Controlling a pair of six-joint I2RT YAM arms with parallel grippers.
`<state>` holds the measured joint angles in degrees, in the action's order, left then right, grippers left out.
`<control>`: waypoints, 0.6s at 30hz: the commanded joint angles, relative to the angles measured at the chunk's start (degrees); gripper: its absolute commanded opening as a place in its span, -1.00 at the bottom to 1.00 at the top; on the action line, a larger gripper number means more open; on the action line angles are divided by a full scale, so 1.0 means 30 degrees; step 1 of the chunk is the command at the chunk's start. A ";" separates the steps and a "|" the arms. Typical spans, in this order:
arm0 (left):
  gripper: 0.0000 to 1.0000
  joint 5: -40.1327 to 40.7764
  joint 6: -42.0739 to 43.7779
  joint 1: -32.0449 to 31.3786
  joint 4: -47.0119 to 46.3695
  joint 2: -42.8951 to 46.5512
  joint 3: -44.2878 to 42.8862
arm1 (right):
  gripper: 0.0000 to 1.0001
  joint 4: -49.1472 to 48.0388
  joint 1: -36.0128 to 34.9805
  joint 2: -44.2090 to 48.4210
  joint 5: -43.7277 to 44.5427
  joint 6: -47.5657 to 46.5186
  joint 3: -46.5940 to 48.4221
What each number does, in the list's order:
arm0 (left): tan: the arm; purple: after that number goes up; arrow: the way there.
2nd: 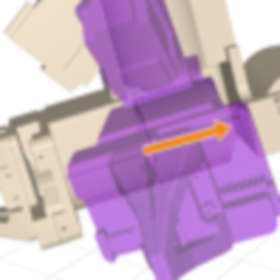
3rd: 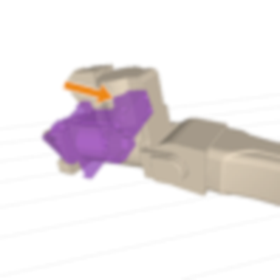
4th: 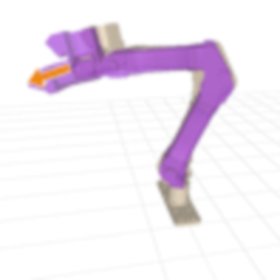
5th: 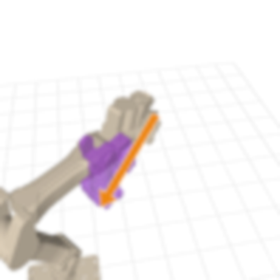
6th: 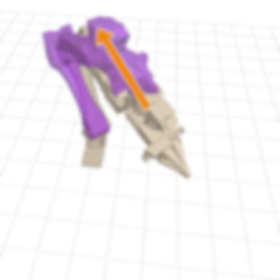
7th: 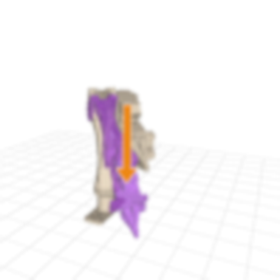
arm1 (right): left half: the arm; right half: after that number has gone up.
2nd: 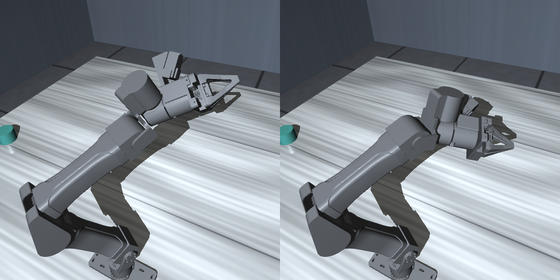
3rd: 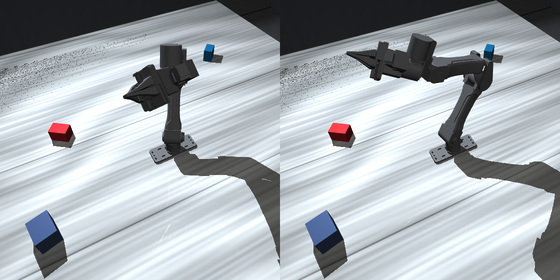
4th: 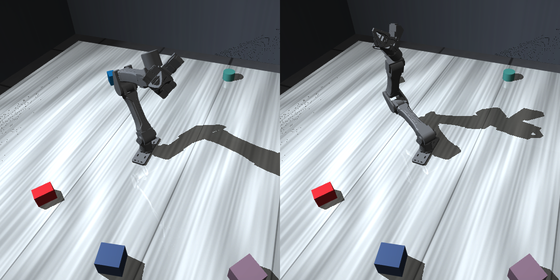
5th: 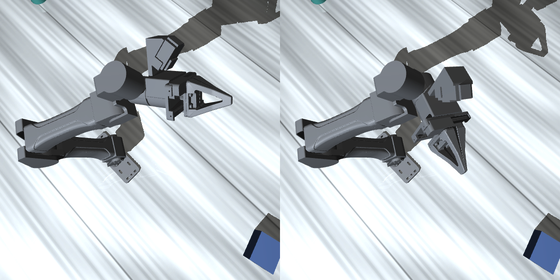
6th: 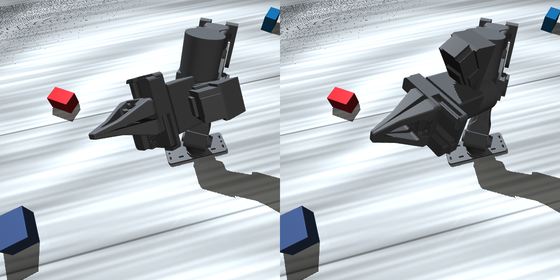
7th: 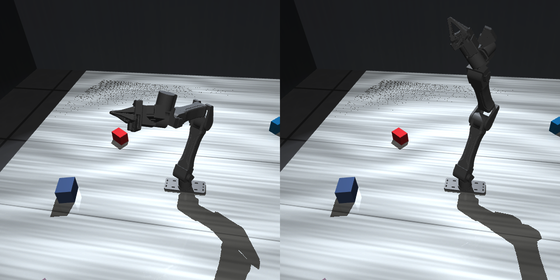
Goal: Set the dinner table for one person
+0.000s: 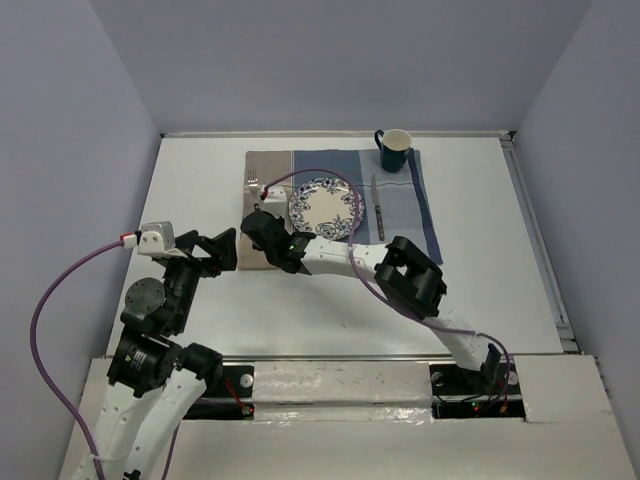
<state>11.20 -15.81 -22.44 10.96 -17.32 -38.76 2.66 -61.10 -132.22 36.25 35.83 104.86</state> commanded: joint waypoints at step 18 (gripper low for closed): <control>0.98 -0.0804 -0.0061 -0.0109 -0.1164 0.0032 -0.0028 | -1.00 0.1751 0.1265 -0.2507 0.0603 0.1473 0.2869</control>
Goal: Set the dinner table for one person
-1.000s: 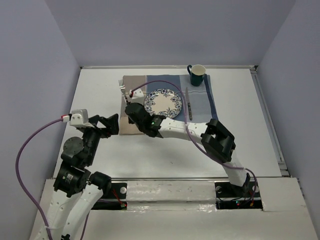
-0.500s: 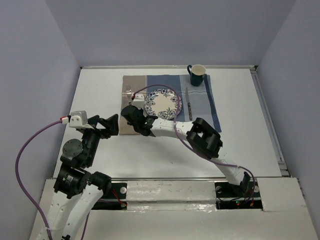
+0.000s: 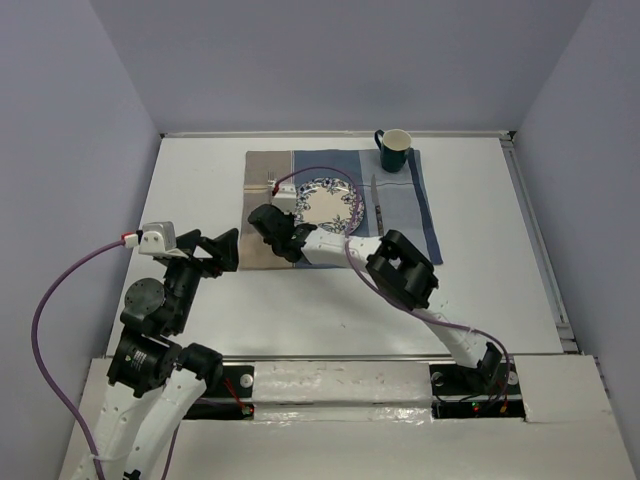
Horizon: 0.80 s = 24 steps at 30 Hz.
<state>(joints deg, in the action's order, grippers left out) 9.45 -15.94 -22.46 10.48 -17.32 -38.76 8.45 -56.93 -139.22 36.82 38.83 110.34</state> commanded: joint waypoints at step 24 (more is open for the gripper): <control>0.98 0.0129 0.0129 -0.0102 -0.0945 -0.0027 -0.0116 | 0.30 0.0085 0.0050 0.1842 -0.0992 -0.0022 0.0661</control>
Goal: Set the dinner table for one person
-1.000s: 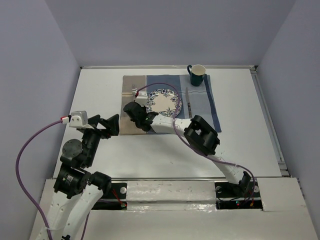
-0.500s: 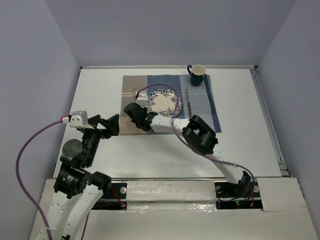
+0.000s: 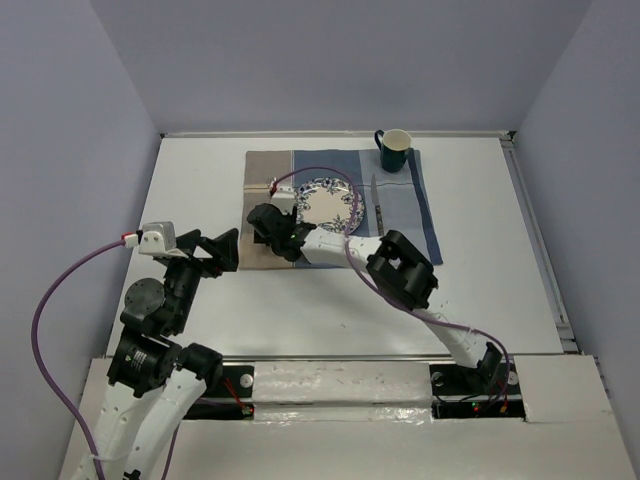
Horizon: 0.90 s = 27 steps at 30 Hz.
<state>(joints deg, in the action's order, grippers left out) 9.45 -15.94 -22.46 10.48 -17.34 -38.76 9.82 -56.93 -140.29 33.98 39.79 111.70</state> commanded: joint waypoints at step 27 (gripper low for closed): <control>0.98 -0.3266 -0.0456 0.0074 -0.1325 -0.1220 -0.1401 | 0.99 -0.4282 -0.0360 3.6079 -0.3454 -0.7171 -2.4428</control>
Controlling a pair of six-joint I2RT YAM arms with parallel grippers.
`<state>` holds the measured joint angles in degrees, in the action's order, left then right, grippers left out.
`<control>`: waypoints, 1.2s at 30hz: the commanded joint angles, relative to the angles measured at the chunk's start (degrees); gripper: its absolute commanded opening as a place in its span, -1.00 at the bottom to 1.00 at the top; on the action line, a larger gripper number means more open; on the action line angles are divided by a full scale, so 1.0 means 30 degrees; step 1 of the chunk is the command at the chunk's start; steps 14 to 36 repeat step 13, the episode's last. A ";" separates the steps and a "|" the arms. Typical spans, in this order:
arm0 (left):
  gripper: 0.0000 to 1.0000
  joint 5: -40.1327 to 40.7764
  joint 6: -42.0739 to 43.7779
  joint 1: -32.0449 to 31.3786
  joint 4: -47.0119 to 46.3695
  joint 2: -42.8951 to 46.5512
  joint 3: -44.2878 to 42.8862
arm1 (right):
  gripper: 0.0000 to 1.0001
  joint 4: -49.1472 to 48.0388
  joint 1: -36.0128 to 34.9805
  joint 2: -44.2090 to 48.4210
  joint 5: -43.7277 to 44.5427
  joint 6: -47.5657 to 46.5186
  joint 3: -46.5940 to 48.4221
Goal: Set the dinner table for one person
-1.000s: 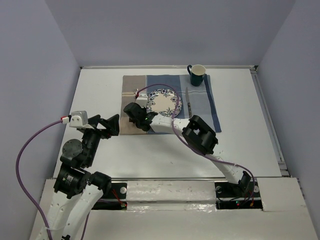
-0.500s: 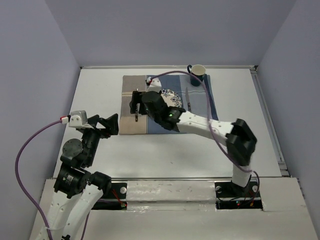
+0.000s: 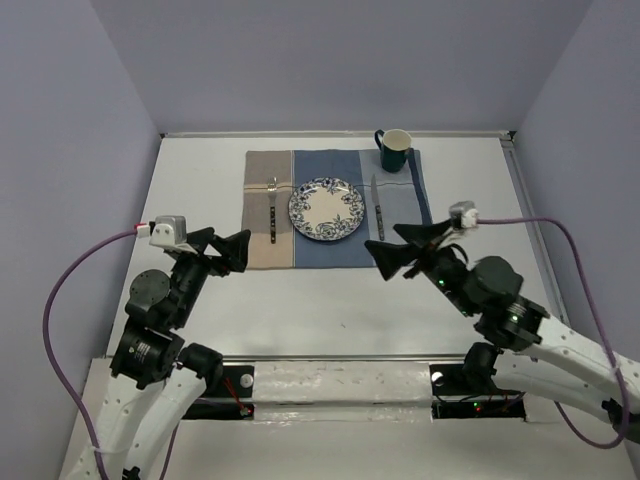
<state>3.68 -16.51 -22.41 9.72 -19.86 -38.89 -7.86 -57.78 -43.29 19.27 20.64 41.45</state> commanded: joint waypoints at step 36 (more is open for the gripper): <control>0.98 -0.3249 0.0495 0.0059 -0.2094 -0.0527 -0.2798 | 0.99 0.5022 -0.0076 1.0943 0.5587 -0.0729 -0.2011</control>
